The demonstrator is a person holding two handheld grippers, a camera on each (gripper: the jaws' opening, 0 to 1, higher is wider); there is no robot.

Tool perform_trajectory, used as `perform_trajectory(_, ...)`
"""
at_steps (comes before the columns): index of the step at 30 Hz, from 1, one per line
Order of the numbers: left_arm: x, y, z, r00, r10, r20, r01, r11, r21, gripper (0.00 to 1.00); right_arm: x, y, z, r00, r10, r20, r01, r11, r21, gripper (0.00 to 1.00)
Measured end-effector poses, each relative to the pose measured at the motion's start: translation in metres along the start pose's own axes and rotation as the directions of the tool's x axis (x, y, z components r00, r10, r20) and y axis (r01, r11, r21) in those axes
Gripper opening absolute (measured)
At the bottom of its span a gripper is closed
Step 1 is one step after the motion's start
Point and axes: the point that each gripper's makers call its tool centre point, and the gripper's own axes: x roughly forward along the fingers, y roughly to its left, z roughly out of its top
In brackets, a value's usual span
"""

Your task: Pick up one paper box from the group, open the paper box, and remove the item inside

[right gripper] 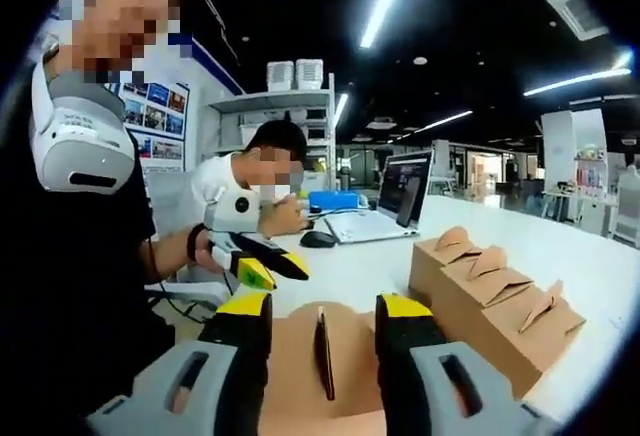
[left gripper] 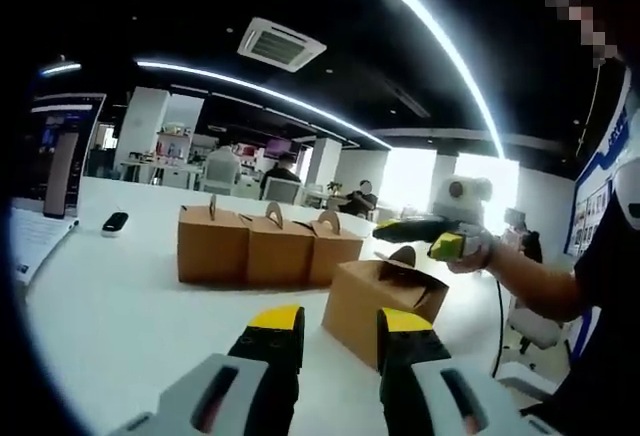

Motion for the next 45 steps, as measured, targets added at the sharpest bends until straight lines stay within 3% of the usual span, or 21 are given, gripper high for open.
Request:
perform_trajectory(6,0.001,0.000,0.000,1.000,0.000,0.004,0.000,1.000,-0.007,0.31,-0.014,-0.009,0.007,0.994,-0.097,0.052,0.096,0.995,0.023,0.39)
perform_trajectory(8,0.002,-0.001,0.002,1.000,-0.008,0.016,0.008,1.000,-0.017,0.31,-0.022,-0.016,0.007,0.983,-0.174,0.064,0.171,0.984,0.043,0.37)
perform_trajectory(14,0.009,-0.009,0.005,0.999,-0.029,0.026,0.029,0.999,-0.015,0.31,-0.038,-0.004,0.010,0.960,-0.259,0.102,0.257,0.966,0.035,0.34)
perform_trajectory(16,0.010,-0.010,0.006,1.000,-0.019,0.009,0.019,0.999,0.027,0.31,-0.045,-0.002,0.008,0.948,-0.302,0.099,0.300,0.953,0.028,0.33)
perform_trajectory(19,0.009,-0.013,0.013,0.999,-0.028,0.020,0.028,0.999,0.032,0.31,-0.057,0.002,0.007,0.926,-0.361,0.112,0.359,0.932,0.043,0.33)
perform_trajectory(22,0.007,-0.016,0.016,0.999,-0.041,0.028,0.040,0.998,0.037,0.31,-0.068,0.004,0.005,0.895,-0.425,0.137,0.419,0.905,0.073,0.32)
perform_trajectory(25,0.006,-0.021,0.014,0.998,-0.060,0.012,0.059,0.998,0.038,0.30,-0.077,0.007,0.001,0.864,-0.482,0.142,0.473,0.876,0.096,0.32)
perform_trajectory(28,0.005,-0.024,0.011,0.998,-0.069,0.007,0.069,0.997,0.030,0.30,-0.087,0.014,-0.001,0.845,-0.513,0.148,0.503,0.858,0.104,0.32)
perform_trajectory(35,0.009,-0.027,0.003,0.995,-0.096,-0.042,0.098,0.994,0.052,0.29,-0.099,0.024,-0.011,0.835,-0.537,0.124,0.523,0.842,0.131,0.32)
perform_trajectory(38,0.011,-0.029,0.017,0.993,-0.112,-0.046,0.117,0.985,0.127,0.29,-0.101,0.027,-0.008,0.830,-0.542,0.133,0.527,0.839,0.135,0.32)
perform_trajectory(41,0.010,-0.038,0.032,0.990,-0.143,-0.013,0.143,0.980,0.137,0.29,-0.102,0.028,-0.005,0.831,-0.539,0.137,0.524,0.841,0.132,0.31)
perform_trajectory(45,0.010,-0.042,0.036,0.988,-0.156,0.004,0.154,0.979,0.133,0.29,-0.103,0.027,0.000,0.826,-0.544,0.145,0.529,0.838,0.132,0.31)
